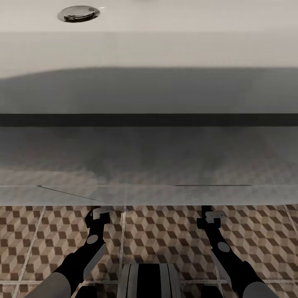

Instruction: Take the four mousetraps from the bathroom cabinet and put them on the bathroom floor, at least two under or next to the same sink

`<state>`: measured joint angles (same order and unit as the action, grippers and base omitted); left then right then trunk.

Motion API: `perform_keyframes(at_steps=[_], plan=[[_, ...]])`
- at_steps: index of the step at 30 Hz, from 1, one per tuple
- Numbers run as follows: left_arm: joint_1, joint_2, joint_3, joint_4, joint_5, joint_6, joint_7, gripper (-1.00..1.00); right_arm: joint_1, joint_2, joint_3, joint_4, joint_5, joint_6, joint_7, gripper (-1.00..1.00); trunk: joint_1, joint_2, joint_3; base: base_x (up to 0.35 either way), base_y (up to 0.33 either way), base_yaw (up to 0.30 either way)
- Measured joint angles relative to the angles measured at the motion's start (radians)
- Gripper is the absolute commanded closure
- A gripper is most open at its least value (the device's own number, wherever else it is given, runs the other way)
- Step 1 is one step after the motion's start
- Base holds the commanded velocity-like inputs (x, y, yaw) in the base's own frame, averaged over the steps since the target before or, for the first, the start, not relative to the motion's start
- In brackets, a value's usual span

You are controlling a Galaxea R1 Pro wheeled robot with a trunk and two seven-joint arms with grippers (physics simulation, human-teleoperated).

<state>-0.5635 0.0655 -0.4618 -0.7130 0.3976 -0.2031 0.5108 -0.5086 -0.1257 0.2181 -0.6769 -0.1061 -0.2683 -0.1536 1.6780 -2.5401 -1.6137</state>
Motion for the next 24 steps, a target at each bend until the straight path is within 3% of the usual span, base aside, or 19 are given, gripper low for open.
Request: perform_keyframes(at_steps=[24], plan=[[-0.001,0.005,0.005,-0.013,0.001,0.002,-0.005,1.0,0.0,0.002,-0.002,-0.009,0.003,0.004,-0.054,1.0,0.0,0.0,0.0,0.0,0.0,0.0]])
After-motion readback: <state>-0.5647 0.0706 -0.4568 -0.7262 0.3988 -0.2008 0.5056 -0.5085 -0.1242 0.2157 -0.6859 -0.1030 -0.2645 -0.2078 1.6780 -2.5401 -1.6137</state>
